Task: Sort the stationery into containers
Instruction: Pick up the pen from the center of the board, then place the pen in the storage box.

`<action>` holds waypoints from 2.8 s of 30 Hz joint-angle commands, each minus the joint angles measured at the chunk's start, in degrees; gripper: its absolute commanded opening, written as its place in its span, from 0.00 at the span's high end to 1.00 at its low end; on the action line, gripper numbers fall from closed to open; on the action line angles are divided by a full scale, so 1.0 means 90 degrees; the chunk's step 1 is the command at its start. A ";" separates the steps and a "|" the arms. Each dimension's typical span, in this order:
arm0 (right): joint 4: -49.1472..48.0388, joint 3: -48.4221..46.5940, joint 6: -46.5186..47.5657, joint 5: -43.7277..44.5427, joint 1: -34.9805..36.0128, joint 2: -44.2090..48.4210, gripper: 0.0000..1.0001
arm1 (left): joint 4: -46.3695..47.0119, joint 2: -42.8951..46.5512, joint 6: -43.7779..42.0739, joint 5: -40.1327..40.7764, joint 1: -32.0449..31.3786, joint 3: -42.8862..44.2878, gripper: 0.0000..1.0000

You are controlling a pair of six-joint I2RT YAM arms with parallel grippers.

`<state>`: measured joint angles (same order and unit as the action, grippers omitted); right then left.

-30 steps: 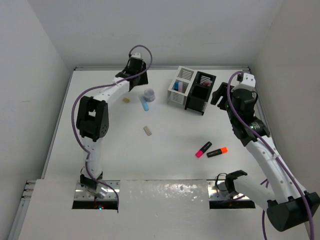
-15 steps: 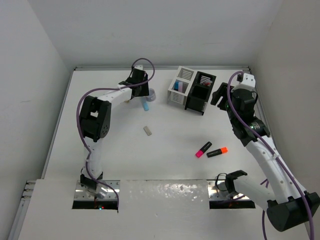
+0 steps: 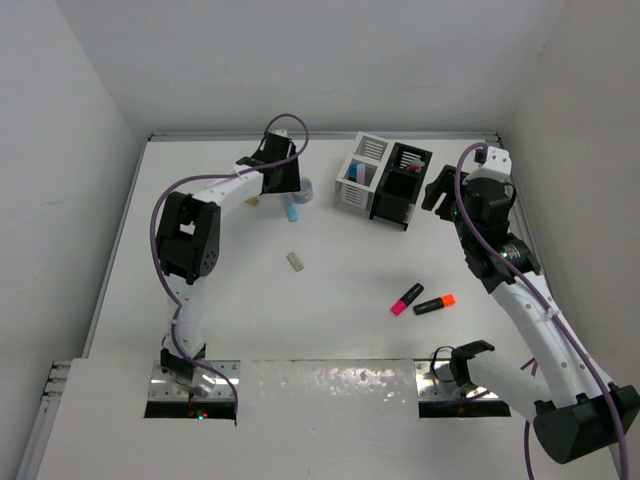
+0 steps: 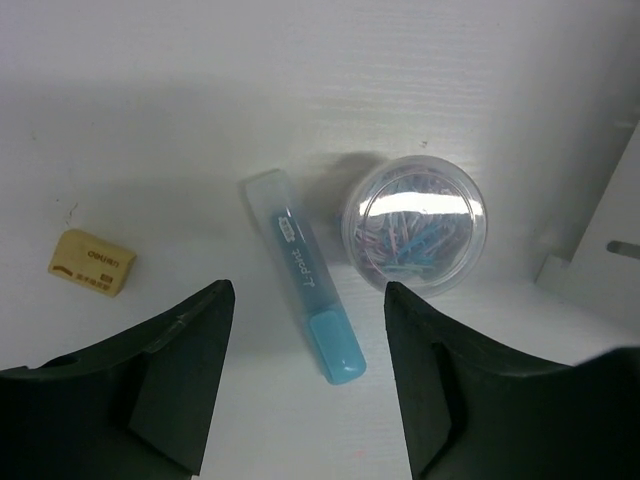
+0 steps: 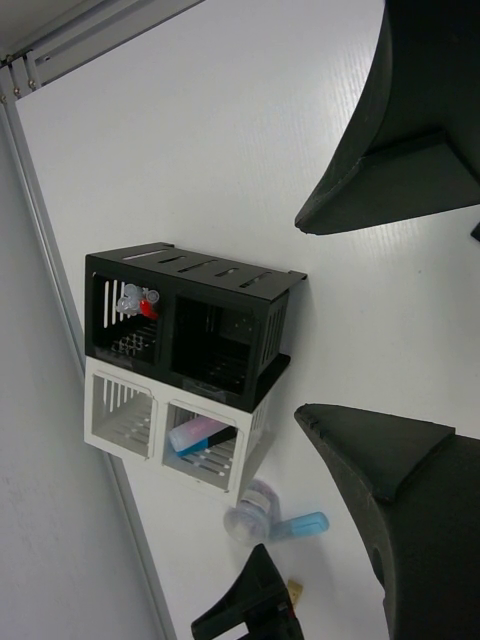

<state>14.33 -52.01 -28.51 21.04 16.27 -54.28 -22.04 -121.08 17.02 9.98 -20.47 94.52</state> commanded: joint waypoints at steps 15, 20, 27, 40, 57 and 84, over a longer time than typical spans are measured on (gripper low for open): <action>-0.0108 -0.0227 0.0033 0.0085 0.0028 0.0084 0.32 | 0.0251 0.0397 0.0033 -0.0308 -0.0255 -0.0981 0.44; -0.0059 -0.0266 0.0063 0.0104 0.0028 0.0094 0.32 | 0.0320 0.0016 0.0043 -0.0015 -0.0255 -0.0542 0.41; 0.0019 -0.0286 0.0102 0.0250 0.0028 0.0211 0.32 | 0.0214 -0.0598 0.0081 0.0190 -0.0187 -0.0171 0.39; -0.0020 -0.0257 0.0072 0.0348 0.0028 0.0289 0.32 | -0.0383 -0.0328 0.0267 0.0219 0.0311 -0.0053 1.00; -0.0713 0.0173 0.0248 0.0094 0.0018 0.0211 0.32 | 0.1451 0.0857 -0.2301 -0.1263 -0.1494 0.1305 1.00; 0.0351 -0.0276 0.0248 0.0358 0.0008 0.0377 0.32 | 0.6677 -0.0219 -0.2740 -0.1207 -0.1681 -0.0659 1.00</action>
<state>17.26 -51.24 -25.93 22.94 16.27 -50.87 28.42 -121.89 -6.42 -0.01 -35.92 88.90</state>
